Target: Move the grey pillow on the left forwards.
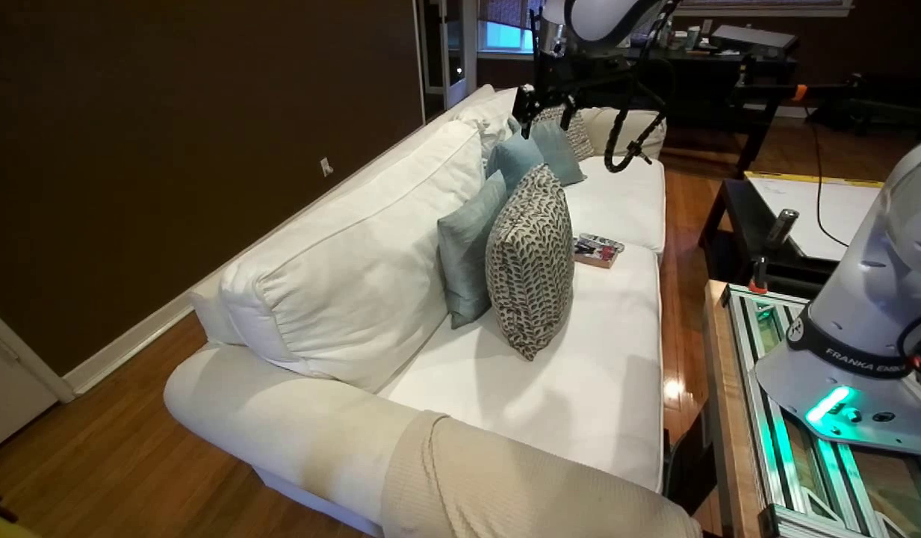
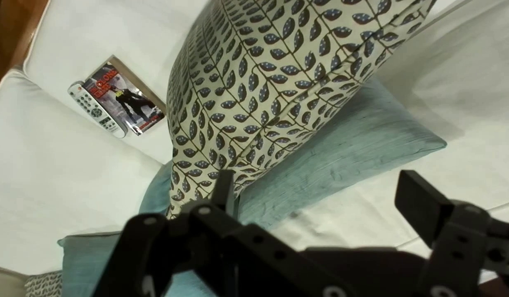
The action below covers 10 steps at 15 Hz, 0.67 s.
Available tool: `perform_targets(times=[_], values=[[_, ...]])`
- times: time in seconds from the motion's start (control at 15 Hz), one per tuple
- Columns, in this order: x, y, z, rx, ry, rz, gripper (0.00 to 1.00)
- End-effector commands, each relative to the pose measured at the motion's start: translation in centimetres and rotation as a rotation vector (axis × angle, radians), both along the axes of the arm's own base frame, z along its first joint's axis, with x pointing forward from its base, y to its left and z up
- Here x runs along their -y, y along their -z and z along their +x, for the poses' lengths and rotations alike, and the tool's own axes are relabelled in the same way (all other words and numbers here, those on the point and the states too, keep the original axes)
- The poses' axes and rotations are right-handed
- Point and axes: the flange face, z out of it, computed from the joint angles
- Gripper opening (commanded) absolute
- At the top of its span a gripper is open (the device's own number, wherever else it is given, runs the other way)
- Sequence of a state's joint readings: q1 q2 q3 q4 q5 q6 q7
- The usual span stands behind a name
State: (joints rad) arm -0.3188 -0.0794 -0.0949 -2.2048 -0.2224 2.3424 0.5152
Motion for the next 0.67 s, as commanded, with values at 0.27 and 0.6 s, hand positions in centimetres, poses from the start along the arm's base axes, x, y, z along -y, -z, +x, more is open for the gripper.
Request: perform_targets(times=[0.27,0.6], values=[[6.1,3.5,4.7,-0.122,0.237,0.263,1.00],[8.7,8.1,10.2,-0.158,0.275,0.234,1.00]])
